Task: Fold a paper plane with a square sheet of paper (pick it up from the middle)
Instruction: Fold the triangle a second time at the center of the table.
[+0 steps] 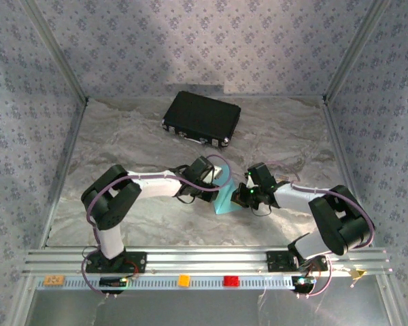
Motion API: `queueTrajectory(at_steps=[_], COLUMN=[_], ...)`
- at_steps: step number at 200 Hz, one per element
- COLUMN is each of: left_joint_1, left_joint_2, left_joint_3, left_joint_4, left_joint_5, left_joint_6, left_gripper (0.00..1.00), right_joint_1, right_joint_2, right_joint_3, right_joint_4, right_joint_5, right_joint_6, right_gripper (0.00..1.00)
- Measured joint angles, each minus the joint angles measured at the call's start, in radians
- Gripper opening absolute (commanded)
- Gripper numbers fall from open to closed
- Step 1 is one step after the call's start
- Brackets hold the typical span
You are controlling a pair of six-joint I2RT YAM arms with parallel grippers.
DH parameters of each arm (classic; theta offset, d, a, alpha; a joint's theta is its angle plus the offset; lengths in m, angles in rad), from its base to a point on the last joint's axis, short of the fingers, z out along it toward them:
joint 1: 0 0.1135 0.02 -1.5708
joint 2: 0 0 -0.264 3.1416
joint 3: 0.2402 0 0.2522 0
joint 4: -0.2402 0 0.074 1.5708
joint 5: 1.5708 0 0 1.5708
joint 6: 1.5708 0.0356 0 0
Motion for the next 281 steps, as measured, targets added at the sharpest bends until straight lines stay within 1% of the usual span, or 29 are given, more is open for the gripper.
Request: queueTrajectory(at_steps=[144, 226, 254, 281], left_joint_1=[0.000, 0.000, 0.002, 0.002], left_joint_2=[0.011, 0.012, 0.013, 0.013], left_joint_3=[0.000, 0.000, 0.000, 0.001], left_joint_4=[0.001, 0.002, 0.002, 0.003], left_joint_5=[0.001, 0.005, 0.009, 0.012], left_joint_6=[0.000, 0.000, 0.001, 0.001], left_gripper=[0.00, 0.00, 0.00, 0.00], right_joint_1=[0.000, 0.000, 0.000, -0.002], right_joint_2=[0.000, -0.001, -0.024, -0.071], right_joint_3=[0.000, 0.000, 0.000, 0.000], right_joint_4=[0.000, 0.001, 0.000, 0.026], right_joint_5=[0.000, -0.001, 0.001, -0.006], right_joint_6=[0.000, 0.000, 0.000, 0.013], right_gripper=[0.03, 0.06, 0.06, 0.04])
